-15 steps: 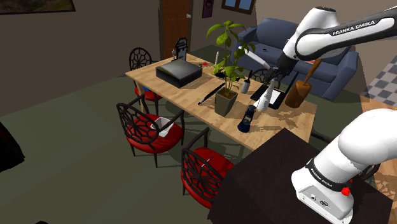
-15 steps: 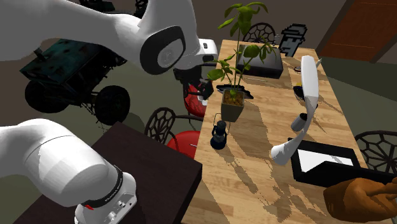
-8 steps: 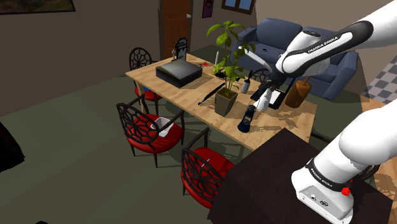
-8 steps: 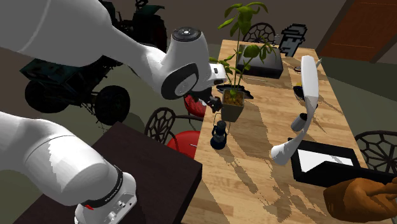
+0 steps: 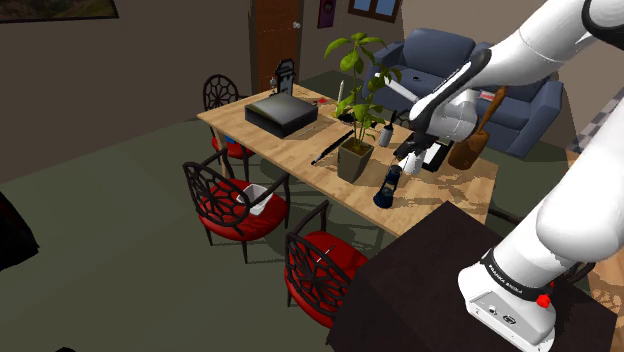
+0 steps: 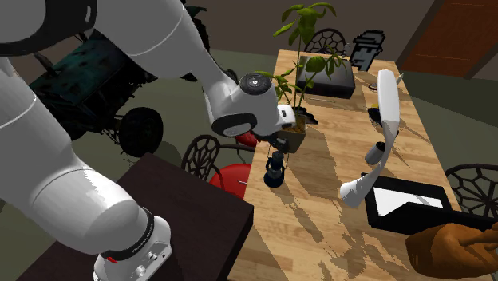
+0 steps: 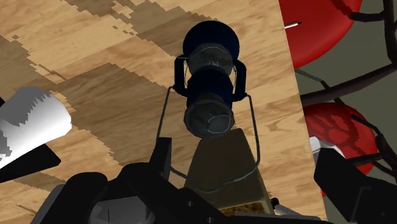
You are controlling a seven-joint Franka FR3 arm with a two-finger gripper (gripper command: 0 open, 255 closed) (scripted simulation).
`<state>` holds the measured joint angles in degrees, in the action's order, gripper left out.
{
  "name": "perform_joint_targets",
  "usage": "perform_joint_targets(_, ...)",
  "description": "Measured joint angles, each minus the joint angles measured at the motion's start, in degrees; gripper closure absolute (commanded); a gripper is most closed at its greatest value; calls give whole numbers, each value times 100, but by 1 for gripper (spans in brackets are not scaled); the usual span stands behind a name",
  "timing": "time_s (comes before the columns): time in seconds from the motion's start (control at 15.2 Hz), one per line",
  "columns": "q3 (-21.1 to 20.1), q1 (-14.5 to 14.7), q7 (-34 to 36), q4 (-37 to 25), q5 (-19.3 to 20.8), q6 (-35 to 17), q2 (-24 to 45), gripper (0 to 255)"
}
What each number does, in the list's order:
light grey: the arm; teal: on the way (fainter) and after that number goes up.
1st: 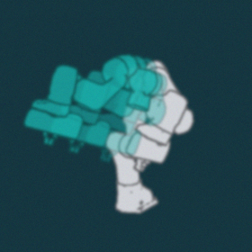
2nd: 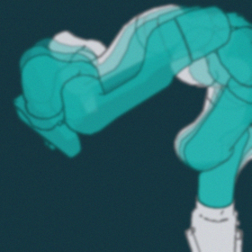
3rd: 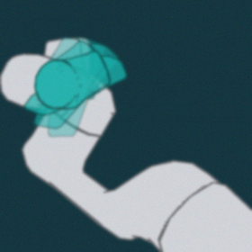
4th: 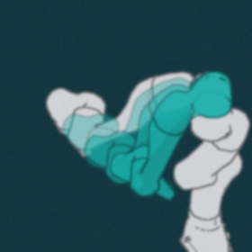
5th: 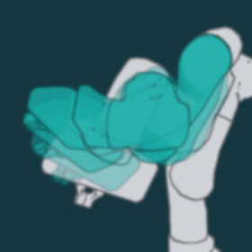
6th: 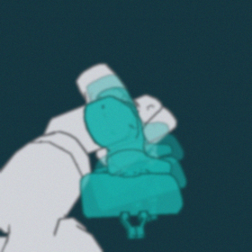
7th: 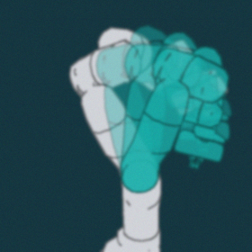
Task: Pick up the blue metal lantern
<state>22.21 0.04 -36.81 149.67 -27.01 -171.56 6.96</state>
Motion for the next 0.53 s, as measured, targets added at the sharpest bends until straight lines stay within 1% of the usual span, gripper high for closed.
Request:
perform_joint_targets(0.07, -348, -258, -549, -187, -671, -127, 312, 0)
perform_joint_targets(0.13, -686, -557, -1008, -354, -1192, -229, 560, 0)
perform_joint_targets(0.2, -1022, -903, -1438, -557, -1623, -310, 816, 0)
perform_joint_targets(0.26, -1274, -1130, -1700, -678, -1907, -389, 991, 0)
perform_joint_targets(0.33, -1414, -1248, -1828, -743, -2050, -439, 1090, 0)
perform_joint_targets(0.4, -1646, -1472, -2053, -826, -2262, -519, 1226, 0)
perform_joint_targets(0.53, -1959, -1729, -2311, -953, -2533, -656, 1440, 0)
